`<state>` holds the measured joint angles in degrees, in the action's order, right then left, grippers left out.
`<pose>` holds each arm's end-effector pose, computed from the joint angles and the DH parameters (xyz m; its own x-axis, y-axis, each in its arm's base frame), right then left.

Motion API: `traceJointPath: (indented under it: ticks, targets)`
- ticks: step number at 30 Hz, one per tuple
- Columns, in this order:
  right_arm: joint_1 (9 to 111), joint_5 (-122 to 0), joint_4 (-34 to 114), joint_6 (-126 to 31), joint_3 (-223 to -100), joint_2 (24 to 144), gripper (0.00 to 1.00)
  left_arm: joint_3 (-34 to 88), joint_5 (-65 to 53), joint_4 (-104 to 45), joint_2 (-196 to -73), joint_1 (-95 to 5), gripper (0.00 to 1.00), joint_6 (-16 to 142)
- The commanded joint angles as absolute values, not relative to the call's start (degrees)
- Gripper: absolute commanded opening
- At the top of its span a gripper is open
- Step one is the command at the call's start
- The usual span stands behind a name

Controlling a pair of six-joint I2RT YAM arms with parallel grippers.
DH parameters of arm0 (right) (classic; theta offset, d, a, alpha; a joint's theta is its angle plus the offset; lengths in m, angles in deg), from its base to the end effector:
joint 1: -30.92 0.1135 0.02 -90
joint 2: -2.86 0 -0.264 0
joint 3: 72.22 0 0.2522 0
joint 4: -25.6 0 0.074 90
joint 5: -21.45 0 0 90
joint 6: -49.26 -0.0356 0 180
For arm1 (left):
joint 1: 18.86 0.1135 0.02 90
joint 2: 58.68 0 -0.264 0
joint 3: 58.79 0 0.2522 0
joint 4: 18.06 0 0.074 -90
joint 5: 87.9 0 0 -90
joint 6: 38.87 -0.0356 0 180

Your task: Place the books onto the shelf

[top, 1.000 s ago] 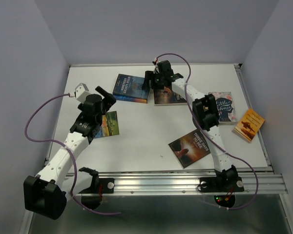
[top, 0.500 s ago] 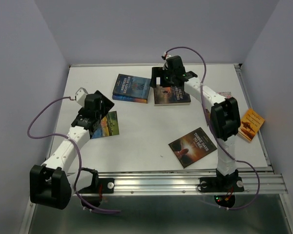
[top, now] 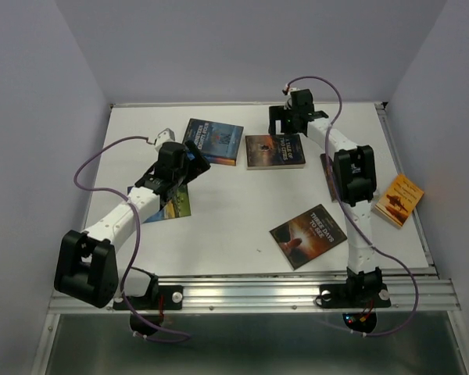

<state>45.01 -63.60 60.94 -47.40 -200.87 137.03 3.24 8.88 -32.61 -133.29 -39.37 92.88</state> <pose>0.5208 0.1339 0.2070 -0.6657 -0.0480 -0.7447 -0.2302 0.9625 0.1438 0.2763 -0.0989 0.2632 -0.4848 -0.5246 -0.6998 -0.0983 0.8277 -0.5525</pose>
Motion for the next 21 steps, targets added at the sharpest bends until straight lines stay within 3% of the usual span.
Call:
traceJointPath:
  ticks: [1,8,11,21]
  targets:
    - [46.92,-57.22,58.96,-40.14,-210.86,142.95,1.0,6.91,7.99,-29.88,-133.21,-40.65,0.99,90.5]
    - [49.63,-52.56,60.36,-29.95,-212.38,146.92,1.0,8.05,6.49,-30.41,-133.92,-41.36,0.99,89.8]
    - [51.13,-48.35,60.8,-24.58,-203.96,142.89,1.0,8.05,6.49,-30.5,-133.74,-41.53,0.99,89.71]
    - [51.67,-31.3,61.33,-17.72,-172.25,124.61,0.85,8.49,6.93,-31.29,-132.07,-41.88,0.99,87.17]
